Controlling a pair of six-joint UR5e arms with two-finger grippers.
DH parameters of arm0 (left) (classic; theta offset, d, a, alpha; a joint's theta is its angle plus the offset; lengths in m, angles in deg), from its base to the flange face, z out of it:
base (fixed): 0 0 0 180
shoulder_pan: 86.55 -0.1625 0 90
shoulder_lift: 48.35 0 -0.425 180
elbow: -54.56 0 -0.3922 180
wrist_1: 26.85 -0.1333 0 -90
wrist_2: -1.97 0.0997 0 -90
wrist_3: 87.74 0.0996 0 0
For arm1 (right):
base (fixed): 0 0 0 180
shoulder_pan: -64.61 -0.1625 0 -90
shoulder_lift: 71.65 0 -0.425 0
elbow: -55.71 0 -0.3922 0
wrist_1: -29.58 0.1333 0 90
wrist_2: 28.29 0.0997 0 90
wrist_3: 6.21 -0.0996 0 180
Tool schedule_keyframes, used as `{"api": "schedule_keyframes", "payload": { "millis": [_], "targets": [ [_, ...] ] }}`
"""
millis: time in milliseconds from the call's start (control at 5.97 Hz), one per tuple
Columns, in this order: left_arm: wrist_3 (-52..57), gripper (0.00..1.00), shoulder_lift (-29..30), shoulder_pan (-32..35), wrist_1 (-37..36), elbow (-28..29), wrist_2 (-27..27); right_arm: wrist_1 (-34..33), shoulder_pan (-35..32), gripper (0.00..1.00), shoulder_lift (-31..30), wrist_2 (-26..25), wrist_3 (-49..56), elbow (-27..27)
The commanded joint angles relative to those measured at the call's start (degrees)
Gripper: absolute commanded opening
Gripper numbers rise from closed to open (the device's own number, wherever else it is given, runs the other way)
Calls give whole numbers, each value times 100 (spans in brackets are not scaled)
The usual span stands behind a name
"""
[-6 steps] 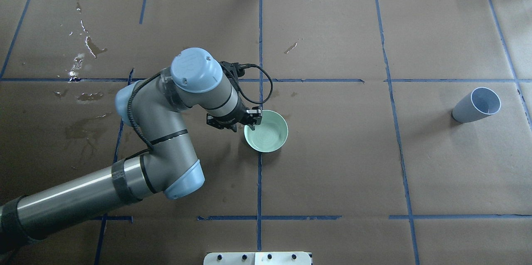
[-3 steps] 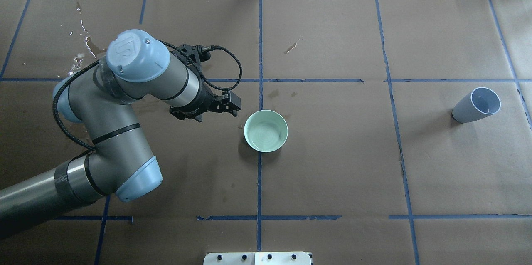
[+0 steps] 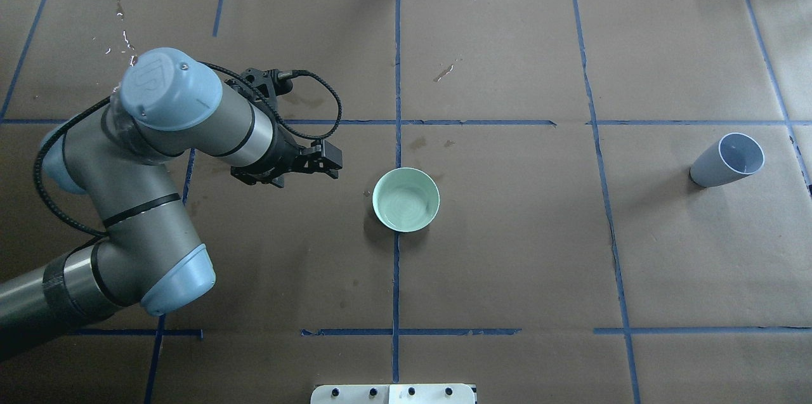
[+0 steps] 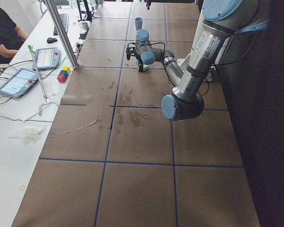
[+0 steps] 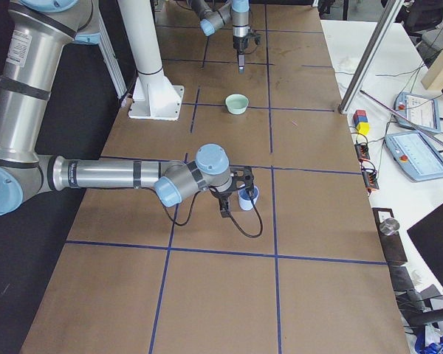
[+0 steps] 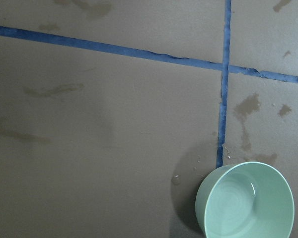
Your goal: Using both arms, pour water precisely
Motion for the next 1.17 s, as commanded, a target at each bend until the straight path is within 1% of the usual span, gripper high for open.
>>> {"api": "schedule_keyframes", "payload": {
  "millis": [0, 167, 335, 502, 670, 837, 1004],
  "targets": [
    [15, 100, -500, 179, -5, -423, -3, 1450, 1290, 100, -474, -1099, -1093, 94],
    [24, 100, -1034, 276, 4, -904, 6, 1839, 1549, 100, -581, -1253, -1114, 60],
    [24, 100, -1474, 381, 4, -1231, 15, 2392, 1682, 100, -834, -1637, -1123, -89],
    [85, 100, -1809, 530, 13, -1356, 32, 2501, 1910, 100, -846, -2093, -1166, -203],
    [477, 100, -2030, 592, 13, -1357, 50, 2633, 2190, 100, -846, -2446, -2002, -231],
    [698, 100, -2197, 671, 13, -1357, 50, 2739, 2524, 100, -846, -2789, -2341, -309],
    [700, 100, -2208, 681, 13, -1366, 50, 2940, 2780, 100, -811, -3306, -2936, -345]
  ]
}}
